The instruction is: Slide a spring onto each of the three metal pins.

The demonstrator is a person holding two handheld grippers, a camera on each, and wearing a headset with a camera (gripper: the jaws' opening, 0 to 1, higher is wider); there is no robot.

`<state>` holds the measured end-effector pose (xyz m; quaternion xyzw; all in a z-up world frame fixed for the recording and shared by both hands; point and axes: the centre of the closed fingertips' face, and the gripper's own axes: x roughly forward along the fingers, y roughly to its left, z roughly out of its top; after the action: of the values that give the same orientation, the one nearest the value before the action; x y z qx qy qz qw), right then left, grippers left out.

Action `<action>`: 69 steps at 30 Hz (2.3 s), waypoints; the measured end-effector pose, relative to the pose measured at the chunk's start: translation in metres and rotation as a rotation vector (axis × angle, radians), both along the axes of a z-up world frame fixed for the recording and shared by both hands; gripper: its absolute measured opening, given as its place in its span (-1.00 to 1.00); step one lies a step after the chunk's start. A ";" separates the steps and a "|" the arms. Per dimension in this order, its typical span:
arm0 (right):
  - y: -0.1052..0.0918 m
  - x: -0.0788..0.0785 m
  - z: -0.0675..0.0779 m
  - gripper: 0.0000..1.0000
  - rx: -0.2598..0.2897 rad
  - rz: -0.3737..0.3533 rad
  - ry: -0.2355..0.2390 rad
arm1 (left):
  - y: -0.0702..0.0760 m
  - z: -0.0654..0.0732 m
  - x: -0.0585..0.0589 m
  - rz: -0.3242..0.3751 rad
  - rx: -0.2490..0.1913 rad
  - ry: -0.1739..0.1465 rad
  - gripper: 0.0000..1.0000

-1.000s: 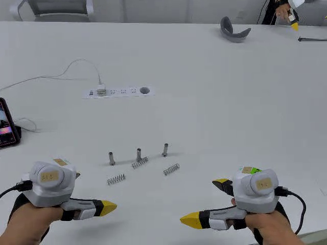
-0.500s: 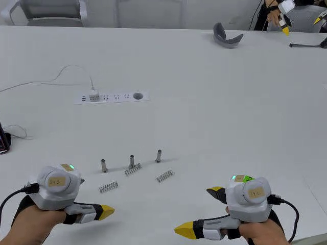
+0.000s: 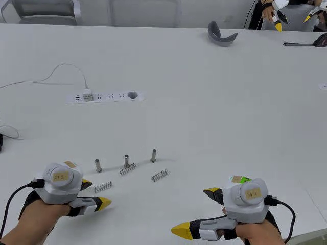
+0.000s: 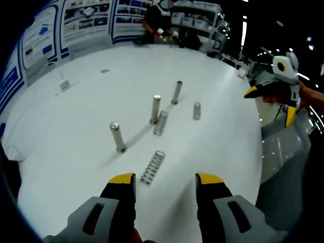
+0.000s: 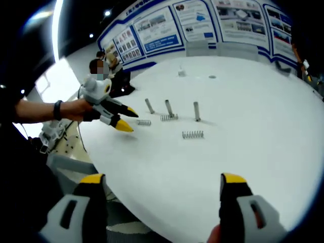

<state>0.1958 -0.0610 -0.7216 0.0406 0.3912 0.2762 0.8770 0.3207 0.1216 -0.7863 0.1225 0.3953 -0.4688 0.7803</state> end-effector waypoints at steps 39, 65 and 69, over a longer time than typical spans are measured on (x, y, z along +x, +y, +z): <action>0.007 -0.011 -0.006 0.87 0.013 -0.007 0.012 | 0.003 0.000 0.000 0.114 -0.004 -0.029 -0.79; 0.028 -0.010 -0.005 0.82 0.060 0.022 0.010 | 0.039 0.031 -0.025 0.232 -0.089 -0.016 -0.79; 0.031 -0.010 -0.005 0.82 0.065 0.027 0.012 | 0.041 0.038 -0.031 0.252 -0.109 -0.010 -0.79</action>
<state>0.1856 -0.0301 -0.7270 0.0654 0.3879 0.3005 0.8689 0.2902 0.1624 -0.7488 0.0318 0.3775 -0.3873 0.8405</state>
